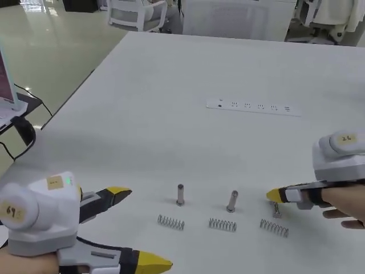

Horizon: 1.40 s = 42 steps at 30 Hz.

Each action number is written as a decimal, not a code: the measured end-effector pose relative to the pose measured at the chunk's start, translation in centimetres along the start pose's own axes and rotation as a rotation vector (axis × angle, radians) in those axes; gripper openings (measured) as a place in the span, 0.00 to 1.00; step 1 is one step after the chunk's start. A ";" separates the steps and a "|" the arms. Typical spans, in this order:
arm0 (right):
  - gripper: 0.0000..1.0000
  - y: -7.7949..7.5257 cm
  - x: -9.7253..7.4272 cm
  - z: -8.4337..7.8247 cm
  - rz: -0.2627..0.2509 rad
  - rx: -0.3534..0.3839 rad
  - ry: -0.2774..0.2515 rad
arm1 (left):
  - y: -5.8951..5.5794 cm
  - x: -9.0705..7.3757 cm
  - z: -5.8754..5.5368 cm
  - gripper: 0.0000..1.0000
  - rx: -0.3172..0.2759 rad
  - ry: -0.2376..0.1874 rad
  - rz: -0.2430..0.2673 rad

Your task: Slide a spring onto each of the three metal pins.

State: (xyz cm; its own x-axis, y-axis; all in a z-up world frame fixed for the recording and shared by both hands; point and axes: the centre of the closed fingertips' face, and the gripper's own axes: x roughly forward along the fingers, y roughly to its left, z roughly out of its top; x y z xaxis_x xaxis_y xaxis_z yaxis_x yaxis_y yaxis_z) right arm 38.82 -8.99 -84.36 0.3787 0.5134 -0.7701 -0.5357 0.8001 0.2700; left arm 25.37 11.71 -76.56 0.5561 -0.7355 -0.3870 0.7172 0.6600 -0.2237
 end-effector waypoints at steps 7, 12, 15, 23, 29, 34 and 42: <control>0.15 -0.6 0.4 -0.1 -0.025 -0.004 0.018 | -0.1 0.0 0.0 0.98 -0.004 0.007 -0.005; 0.10 -0.8 0.4 -0.1 -0.039 -0.013 0.019 | -0.1 0.1 0.0 0.98 -0.005 0.008 -0.003; 0.08 -0.9 0.5 0.0 -0.044 -0.011 0.013 | -0.2 0.1 0.0 0.98 -0.004 0.008 -0.002; 0.05 -0.9 0.4 -0.1 -0.039 0.009 0.006 | -0.2 0.1 0.1 0.98 0.003 0.005 -0.002; 0.05 -0.5 -0.2 -0.1 -0.033 -0.008 -0.007 | -0.3 0.1 0.0 0.97 -0.003 0.006 -0.003; 0.05 -0.3 -1.0 0.2 -0.026 -0.010 -0.040 | -0.4 0.1 0.1 0.97 -0.003 0.003 -0.002; 0.05 0.0 -1.9 0.7 -0.021 -0.045 -0.085 | -0.5 0.3 0.0 0.97 -0.001 0.005 -0.006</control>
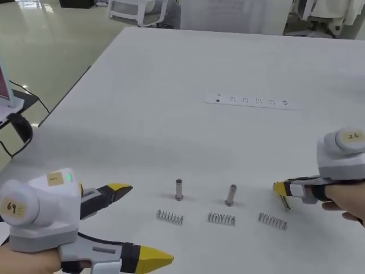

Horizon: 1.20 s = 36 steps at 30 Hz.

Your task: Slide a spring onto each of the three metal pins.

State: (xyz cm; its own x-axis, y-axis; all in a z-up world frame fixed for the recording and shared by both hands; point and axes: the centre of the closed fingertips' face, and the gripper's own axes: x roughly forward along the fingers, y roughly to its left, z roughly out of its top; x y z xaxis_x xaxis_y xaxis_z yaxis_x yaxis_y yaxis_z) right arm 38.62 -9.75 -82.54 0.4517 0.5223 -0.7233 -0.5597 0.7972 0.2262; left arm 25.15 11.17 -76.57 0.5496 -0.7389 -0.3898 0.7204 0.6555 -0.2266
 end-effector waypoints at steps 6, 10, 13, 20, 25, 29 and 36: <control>0.05 0.6 -0.5 0.5 0.004 -0.040 -0.027 | 0.0 0.0 0.1 0.97 0.001 -0.004 -0.001; 0.05 0.8 -0.7 0.6 0.003 -0.063 -0.040 | 0.0 0.1 0.1 0.96 0.000 -0.004 0.000; 0.05 0.8 -0.9 0.7 0.003 -0.066 -0.050 | -0.2 0.1 0.0 0.96 0.000 -0.002 -0.002; 0.05 0.7 -1.4 0.9 -0.001 -0.069 -0.083 | -0.1 0.2 0.2 0.97 0.001 -0.010 0.001; 0.05 1.0 -2.0 0.9 -0.003 -0.083 -0.099 | -0.2 0.2 0.4 0.96 0.001 -0.015 0.002; 0.05 1.3 -2.2 0.7 -0.008 -0.100 -0.099 | -0.2 0.2 0.3 0.96 0.001 -0.010 -0.001; 0.06 1.8 -2.4 0.4 -0.006 -0.184 -0.090 | -0.3 0.2 0.3 0.96 0.000 -0.011 -0.004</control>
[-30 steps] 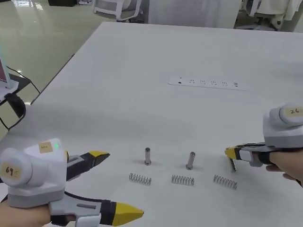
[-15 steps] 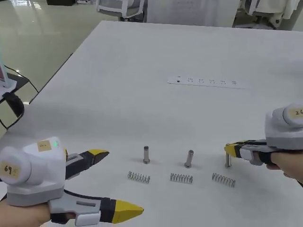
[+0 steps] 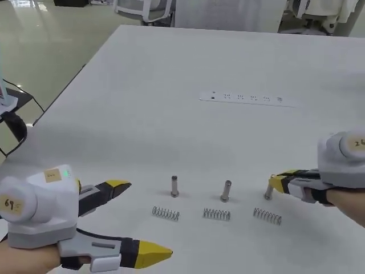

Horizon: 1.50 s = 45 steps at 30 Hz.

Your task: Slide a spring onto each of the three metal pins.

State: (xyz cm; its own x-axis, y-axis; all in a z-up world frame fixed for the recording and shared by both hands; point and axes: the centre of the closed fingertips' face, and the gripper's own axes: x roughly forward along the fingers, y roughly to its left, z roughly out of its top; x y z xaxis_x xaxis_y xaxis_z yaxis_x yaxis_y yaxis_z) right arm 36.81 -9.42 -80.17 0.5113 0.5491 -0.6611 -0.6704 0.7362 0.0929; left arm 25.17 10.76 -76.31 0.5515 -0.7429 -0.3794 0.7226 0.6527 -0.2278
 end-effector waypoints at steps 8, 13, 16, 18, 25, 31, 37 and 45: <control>0.06 0.0 0.0 -0.2 -0.005 0.004 0.009 | 0.1 -0.1 0.1 0.97 0.000 -0.006 0.005; 0.06 -0.1 0.1 -0.2 -0.002 0.010 0.010 | 0.1 -0.2 -0.1 0.96 -0.003 -0.001 0.006; 0.07 -0.1 0.3 -0.3 0.000 0.008 0.018 | 0.2 -0.2 0.0 0.96 -0.002 -0.003 0.006; 0.07 -0.1 0.3 -0.3 -0.001 0.007 0.019 | 0.1 -0.2 0.1 0.96 -0.002 -0.006 0.004; 0.09 -0.2 0.4 -0.3 -0.003 0.008 0.021 | 0.1 -0.2 0.1 0.96 -0.002 -0.005 0.003; 0.18 -0.4 0.4 -0.3 -0.010 0.013 0.017 | 0.2 -0.2 0.1 0.98 -0.003 -0.003 0.009; 0.22 -0.3 0.4 -0.3 -0.008 0.011 0.014 | 0.3 -0.2 0.2 0.98 -0.010 -0.003 0.010; 0.28 -0.1 0.5 -0.5 -0.003 0.003 0.013 | 0.2 -0.2 0.0 0.98 -0.010 0.000 0.009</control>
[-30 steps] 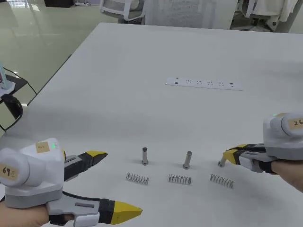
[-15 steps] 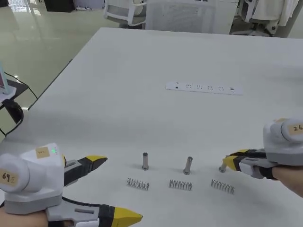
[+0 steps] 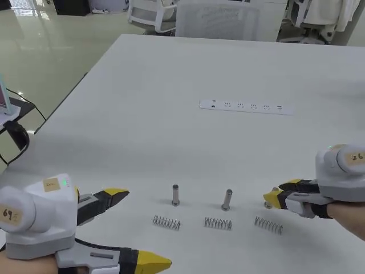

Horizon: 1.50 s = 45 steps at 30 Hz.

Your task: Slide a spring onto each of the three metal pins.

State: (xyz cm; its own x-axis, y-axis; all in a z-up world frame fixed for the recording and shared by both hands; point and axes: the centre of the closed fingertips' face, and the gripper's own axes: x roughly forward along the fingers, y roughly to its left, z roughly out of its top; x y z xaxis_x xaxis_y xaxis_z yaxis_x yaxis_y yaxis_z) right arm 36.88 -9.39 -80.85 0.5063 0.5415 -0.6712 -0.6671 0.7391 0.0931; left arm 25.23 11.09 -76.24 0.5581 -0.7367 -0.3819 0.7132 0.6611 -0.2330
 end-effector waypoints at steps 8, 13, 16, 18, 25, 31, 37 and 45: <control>0.32 0.2 0.0 -0.1 0.018 -0.015 -0.008 | 0.0 0.0 -0.1 0.98 -0.004 0.006 0.002; 0.32 0.3 -0.3 -0.3 0.019 -0.039 -0.010 | -0.1 0.0 -0.2 0.97 -0.007 0.007 0.000; 0.33 0.6 -0.5 -0.3 0.032 -0.045 -0.016 | -0.2 0.0 -0.2 0.98 -0.009 0.008 -0.001; 0.34 0.9 -0.7 -0.3 0.040 -0.060 -0.028 | -0.1 -0.1 -0.2 0.98 -0.008 0.007 0.000; 0.36 1.1 -1.5 0.0 0.049 -0.078 -0.050 | 0.2 -0.3 -0.1 0.98 0.000 -0.001 0.004; 0.36 1.5 -2.3 -0.3 0.054 -0.102 -0.054 | 0.2 -0.2 0.0 0.98 0.000 -0.005 0.003; 0.36 1.9 -3.2 -1.1 0.061 -0.157 -0.037 | 0.2 -0.1 0.1 0.98 0.000 -0.005 0.003; 0.34 2.9 -3.3 -2.7 0.103 -0.247 0.020 | 0.2 -0.1 0.1 0.98 0.002 -0.005 0.006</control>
State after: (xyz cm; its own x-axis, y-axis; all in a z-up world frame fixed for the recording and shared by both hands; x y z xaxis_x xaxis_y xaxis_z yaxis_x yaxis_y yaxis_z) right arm 31.81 -10.17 -80.34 0.4195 0.5990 -0.6820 -0.8291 0.5588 -0.0192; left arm 25.43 11.28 -76.16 0.5645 -0.7331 -0.3794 0.7106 0.6654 -0.2284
